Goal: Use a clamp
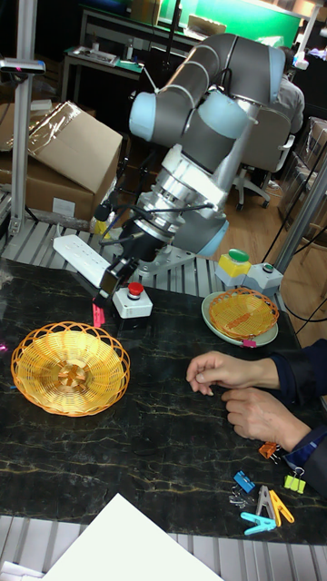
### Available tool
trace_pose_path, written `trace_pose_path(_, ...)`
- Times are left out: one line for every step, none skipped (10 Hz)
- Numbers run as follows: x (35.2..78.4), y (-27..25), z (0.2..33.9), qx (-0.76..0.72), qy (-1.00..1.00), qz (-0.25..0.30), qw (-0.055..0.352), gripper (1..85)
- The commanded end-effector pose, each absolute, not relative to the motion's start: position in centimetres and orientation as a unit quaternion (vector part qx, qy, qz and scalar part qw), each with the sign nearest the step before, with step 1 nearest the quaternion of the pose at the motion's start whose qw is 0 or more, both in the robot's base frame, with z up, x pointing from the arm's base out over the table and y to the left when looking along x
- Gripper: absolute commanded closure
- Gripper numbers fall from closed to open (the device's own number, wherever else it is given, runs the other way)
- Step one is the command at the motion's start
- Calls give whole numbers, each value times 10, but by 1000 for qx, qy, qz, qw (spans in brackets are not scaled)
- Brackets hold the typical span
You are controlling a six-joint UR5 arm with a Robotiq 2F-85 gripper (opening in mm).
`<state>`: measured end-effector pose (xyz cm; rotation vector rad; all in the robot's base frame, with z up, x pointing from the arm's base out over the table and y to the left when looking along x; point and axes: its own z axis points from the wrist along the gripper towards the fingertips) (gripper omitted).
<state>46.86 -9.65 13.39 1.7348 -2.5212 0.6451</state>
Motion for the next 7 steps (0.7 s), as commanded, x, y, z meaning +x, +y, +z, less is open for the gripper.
trace_pose_path(463, -101, 124, 573, -795, 200, -6, 847)
trace_pose_path(464, -98, 126, 571, -799, 190, 3, 847)
trace_pose_path(455, -94, 124, 561, -810, 170, 16, 847)
trace_pose_path(433, -89, 120, 540, -829, 138, 41, 847)
trace_pose_path(404, -89, 119, 513, -847, 111, 85, 847)
trace_pose_path(390, -101, 124, 501, -849, 118, 119, 847)
trace_pose_path(378, -103, 126, 479, -859, 114, 139, 847)
